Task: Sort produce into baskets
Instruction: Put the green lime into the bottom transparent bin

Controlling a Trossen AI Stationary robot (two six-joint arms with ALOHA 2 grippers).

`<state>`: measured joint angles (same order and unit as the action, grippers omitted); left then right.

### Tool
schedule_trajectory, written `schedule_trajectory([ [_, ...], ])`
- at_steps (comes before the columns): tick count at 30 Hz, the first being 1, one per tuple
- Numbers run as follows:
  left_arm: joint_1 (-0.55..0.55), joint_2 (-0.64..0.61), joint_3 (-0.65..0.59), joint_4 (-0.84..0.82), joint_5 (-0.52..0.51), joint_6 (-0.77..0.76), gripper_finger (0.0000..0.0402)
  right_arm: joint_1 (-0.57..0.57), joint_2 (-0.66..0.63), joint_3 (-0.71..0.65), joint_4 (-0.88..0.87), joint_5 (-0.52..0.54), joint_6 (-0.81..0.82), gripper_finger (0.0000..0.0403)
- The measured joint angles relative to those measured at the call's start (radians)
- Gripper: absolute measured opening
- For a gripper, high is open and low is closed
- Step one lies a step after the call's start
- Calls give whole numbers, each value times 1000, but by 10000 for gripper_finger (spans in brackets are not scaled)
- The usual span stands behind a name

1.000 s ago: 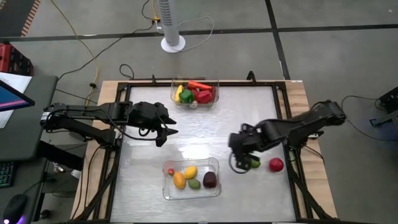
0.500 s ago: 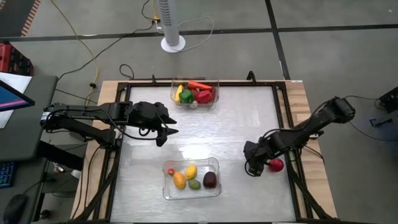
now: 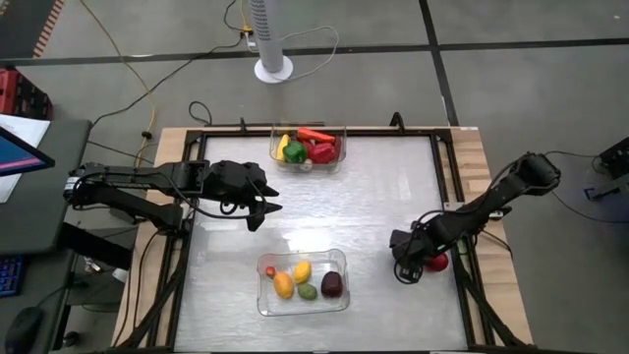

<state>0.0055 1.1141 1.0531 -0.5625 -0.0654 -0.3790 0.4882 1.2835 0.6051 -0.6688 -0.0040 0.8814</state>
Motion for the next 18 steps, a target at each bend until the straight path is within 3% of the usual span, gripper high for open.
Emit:
schedule_trajectory([
  [5,0,0,0,0,0,0,194,-31,-2,7,29,-10,8,184],
  [13,0,0,0,0,-12,0,194,-107,-2,247,63,6,-168,183],
  [18,0,0,0,9,-34,0,194,-154,13,420,132,73,-288,211],
])
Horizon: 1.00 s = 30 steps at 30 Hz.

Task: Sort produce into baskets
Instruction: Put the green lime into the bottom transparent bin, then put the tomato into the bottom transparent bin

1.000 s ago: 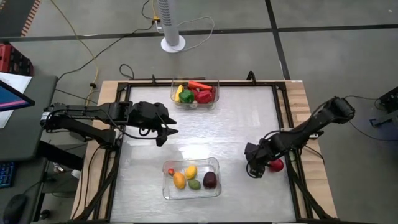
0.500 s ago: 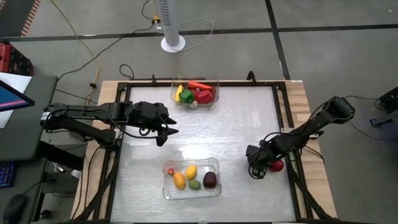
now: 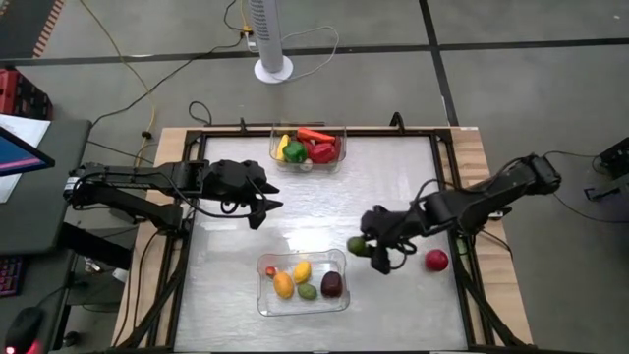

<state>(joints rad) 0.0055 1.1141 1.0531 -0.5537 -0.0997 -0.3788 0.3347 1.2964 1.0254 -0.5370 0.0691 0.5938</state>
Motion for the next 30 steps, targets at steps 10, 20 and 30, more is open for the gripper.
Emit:
schedule_trajectory([
  [10,0,0,0,64,-17,-3,194,-22,269,279,56,-107,-105,220],
  [20,0,0,0,57,10,-21,194,-67,344,381,-181,-298,-76,300],
  [30,0,0,0,51,42,-22,194,30,65,177,-612,-88,109,305],
])
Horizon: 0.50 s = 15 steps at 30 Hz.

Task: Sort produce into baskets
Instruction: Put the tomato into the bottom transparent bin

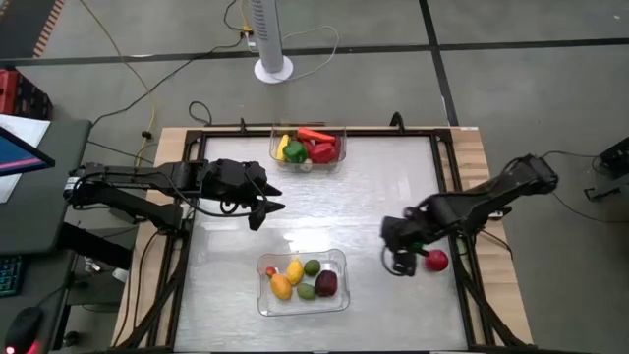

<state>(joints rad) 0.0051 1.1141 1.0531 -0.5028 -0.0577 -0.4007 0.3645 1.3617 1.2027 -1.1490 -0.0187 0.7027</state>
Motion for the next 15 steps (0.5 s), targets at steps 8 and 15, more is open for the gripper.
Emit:
schedule_trajectory([
  [8,0,0,0,-1,-1,0,194,106,-154,-341,-14,-179,217,314],
  [15,0,0,0,-2,-1,-4,194,176,-158,-446,-9,-207,216,360],
])
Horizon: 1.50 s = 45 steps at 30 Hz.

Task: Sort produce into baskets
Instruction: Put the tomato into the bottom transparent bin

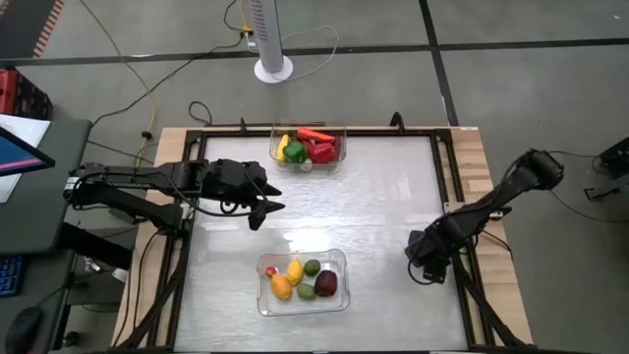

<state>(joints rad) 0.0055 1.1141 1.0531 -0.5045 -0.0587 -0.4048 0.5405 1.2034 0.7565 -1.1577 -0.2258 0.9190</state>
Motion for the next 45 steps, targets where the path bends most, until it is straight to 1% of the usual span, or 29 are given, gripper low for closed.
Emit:
schedule_trajectory([
  [4,0,0,0,0,0,-1,194,36,0,-55,30,38,-1,383],
  [8,0,0,0,0,-1,-1,194,53,5,-123,116,30,-1,387],
  [11,0,0,0,0,-1,-2,194,55,29,-153,137,16,-2,374],
  [16,0,0,0,-1,-1,-4,194,52,60,-147,130,7,-10,329],
  [18,0,0,0,-2,-1,-4,194,49,60,-138,123,17,-10,318],
  [20,0,0,0,-3,-1,-4,194,40,60,-118,115,42,-6,317],
  [23,0,-2,0,-11,7,13,194,6,60,-66,116,49,-4,317],
  [25,0,-19,15,-53,22,50,194,-22,60,-11,133,53,-7,317],
  [27,0,-50,43,-70,10,67,194,-43,60,57,159,87,-16,320],
  [30,0,-122,52,-75,-48,90,194,-67,60,162,229,177,-61,320],
  [33,1,-178,52,-64,-142,120,194,-97,60,259,360,264,-128,320],
  [36,1,-222,52,-38,-195,144,194,-134,60,321,468,337,-198,320],
  [38,1,-250,30,19,-197,161,194,-167,61,345,530,357,-223,320],
  [40,1,-290,-16,105,-179,164,194,-202,61,356,588,355,-245,321],
  [43,1,-369,-117,239,-178,134,194,-236,86,358,711,336,-275,321],
  [45,1,-428,-197,303,-193,91,194,-238,124,358,797,311,-298,321],
])
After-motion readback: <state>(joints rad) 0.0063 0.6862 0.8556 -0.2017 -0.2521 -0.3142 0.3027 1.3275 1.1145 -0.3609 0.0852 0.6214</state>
